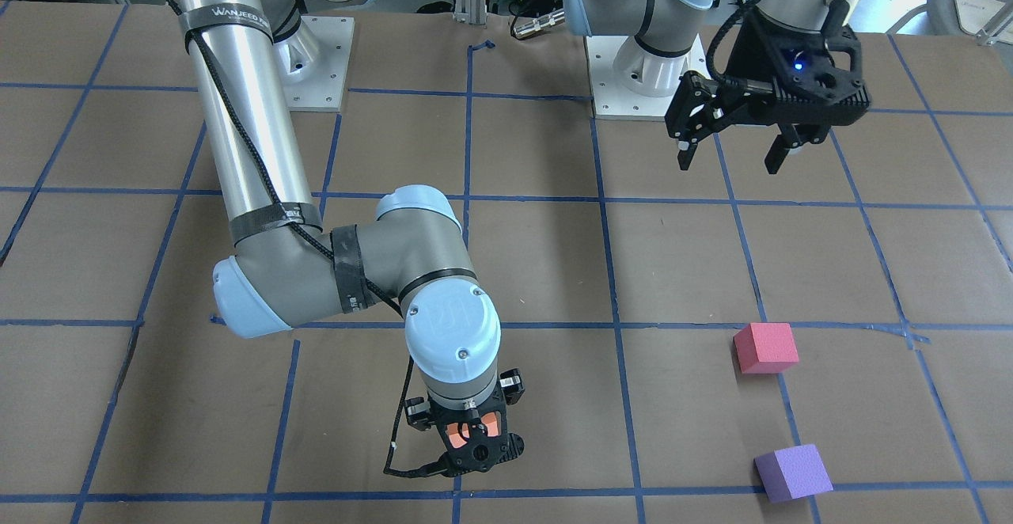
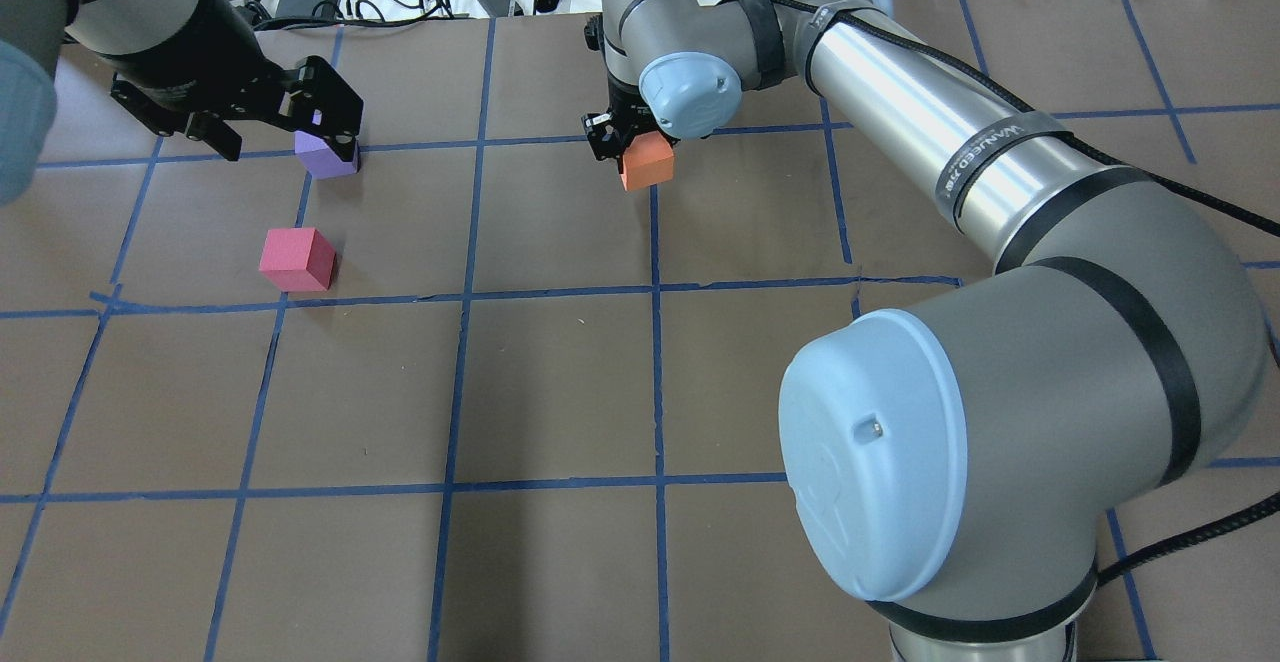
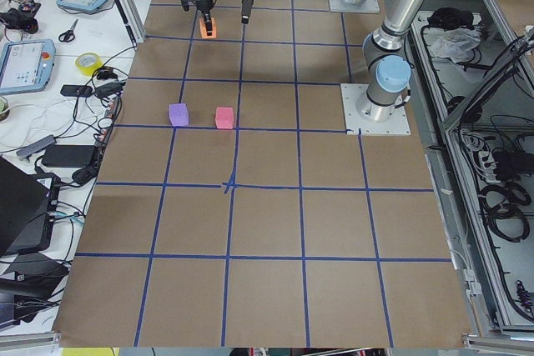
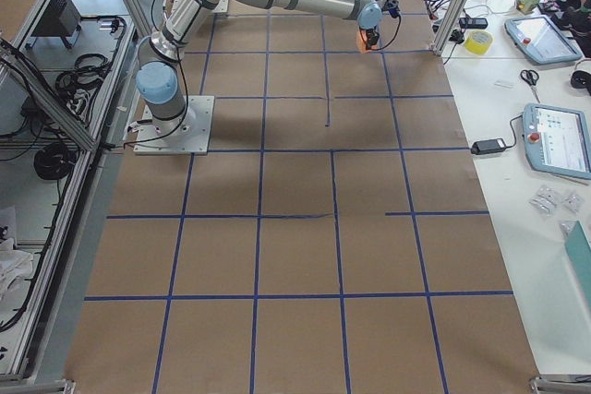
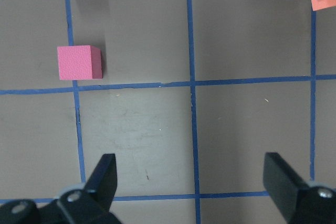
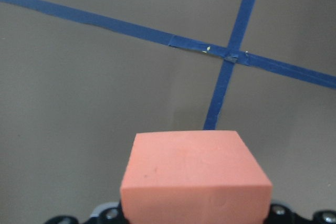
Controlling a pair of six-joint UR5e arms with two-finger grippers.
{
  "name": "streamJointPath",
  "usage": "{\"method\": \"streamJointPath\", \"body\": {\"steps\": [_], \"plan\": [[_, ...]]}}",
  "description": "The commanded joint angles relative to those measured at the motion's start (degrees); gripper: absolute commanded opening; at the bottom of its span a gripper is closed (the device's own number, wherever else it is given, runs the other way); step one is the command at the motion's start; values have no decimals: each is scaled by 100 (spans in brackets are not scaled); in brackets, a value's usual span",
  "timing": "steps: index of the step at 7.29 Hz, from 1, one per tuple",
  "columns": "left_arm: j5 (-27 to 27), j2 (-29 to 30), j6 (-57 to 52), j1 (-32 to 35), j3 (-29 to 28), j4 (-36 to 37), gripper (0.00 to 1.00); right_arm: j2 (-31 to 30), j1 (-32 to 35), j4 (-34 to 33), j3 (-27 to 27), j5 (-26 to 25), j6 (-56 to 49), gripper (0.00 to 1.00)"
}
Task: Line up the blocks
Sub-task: 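Carry the orange cube with the right gripper toward the table center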
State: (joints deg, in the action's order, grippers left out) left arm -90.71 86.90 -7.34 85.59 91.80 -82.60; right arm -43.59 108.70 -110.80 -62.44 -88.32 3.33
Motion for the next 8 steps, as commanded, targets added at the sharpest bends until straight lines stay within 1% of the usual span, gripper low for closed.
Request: {"method": "streamJointPath", "body": {"steps": [1, 2, 3, 4, 5, 6, 7, 8], "plan": [[9, -6, -294, -296, -4, -28, 100, 148, 72, 59, 30, 7, 105, 41], [1, -15, -303, -314, 4, -63, 100, 175, 125, 50, 30, 138, 385, 43], [27, -6, -303, -315, 5, -72, 100, 227, 134, 59, 30, 148, 614, 43], [18, -6, -312, -332, -4, -72, 100, 210, 134, 233, 30, 148, 764, 43], [53, -6, -312, -332, 4, -72, 100, 202, 125, 278, 30, 113, 774, 43], [36, -6, -321, -332, 5, -72, 100, 219, 134, 339, 30, 139, 783, 60], [27, 20, -321, -332, -30, -72, 100, 219, 125, 349, 30, 139, 783, 62], [62, 55, -312, -323, -13, -72, 100, 236, 125, 349, 21, 148, 783, 68]]}}
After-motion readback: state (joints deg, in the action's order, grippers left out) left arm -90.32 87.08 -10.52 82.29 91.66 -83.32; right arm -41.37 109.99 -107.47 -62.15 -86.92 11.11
